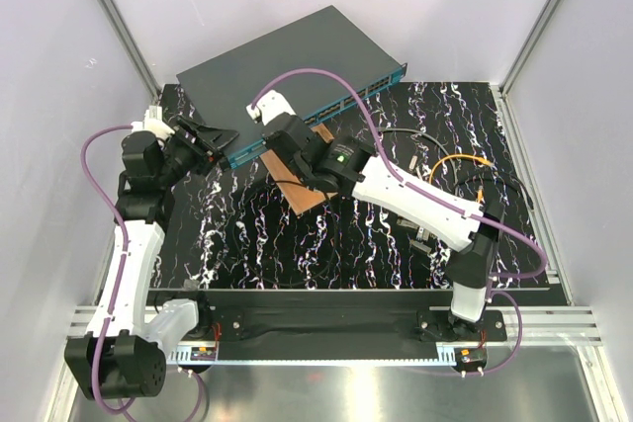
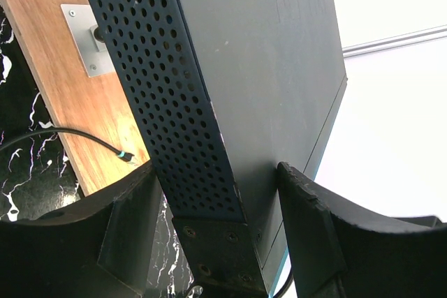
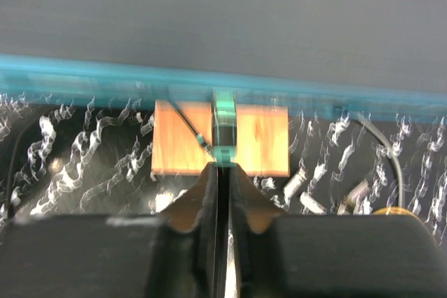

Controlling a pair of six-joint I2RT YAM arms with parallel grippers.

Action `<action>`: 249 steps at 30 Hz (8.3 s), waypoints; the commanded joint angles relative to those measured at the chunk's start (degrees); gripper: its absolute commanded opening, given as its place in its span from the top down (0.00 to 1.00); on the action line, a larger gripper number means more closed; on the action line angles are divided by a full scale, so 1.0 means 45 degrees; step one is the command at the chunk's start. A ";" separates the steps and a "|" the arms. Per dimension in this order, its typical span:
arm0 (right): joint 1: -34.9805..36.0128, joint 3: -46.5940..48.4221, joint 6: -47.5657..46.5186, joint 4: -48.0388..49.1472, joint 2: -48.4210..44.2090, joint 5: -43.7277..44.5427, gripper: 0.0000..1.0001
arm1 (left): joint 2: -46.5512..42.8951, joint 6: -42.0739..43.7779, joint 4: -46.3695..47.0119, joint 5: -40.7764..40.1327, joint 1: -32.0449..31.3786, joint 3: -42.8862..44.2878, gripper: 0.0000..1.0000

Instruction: Insert the plug into the switch port

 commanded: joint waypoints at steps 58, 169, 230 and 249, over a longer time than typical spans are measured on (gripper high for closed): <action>-1.4465 -0.0067 -0.5787 -0.0432 0.3575 -1.2146 0.23 | -0.1042 0.7392 0.2040 0.5559 0.3277 0.3398 0.05; -1.6414 -0.4927 -0.5485 0.6271 -0.7837 -1.7336 1.00 | -0.0494 0.9439 0.3056 0.7276 0.1834 0.5155 0.04; -1.2664 -1.2271 -1.4935 0.6814 -1.5791 -1.7438 1.00 | 0.4174 0.3954 0.1611 0.5364 -0.9750 0.5605 0.20; -1.2645 -1.0636 -1.5189 0.2571 -1.5578 -1.8121 0.23 | 0.4311 0.8273 -0.1482 0.4158 -0.9926 0.7629 1.00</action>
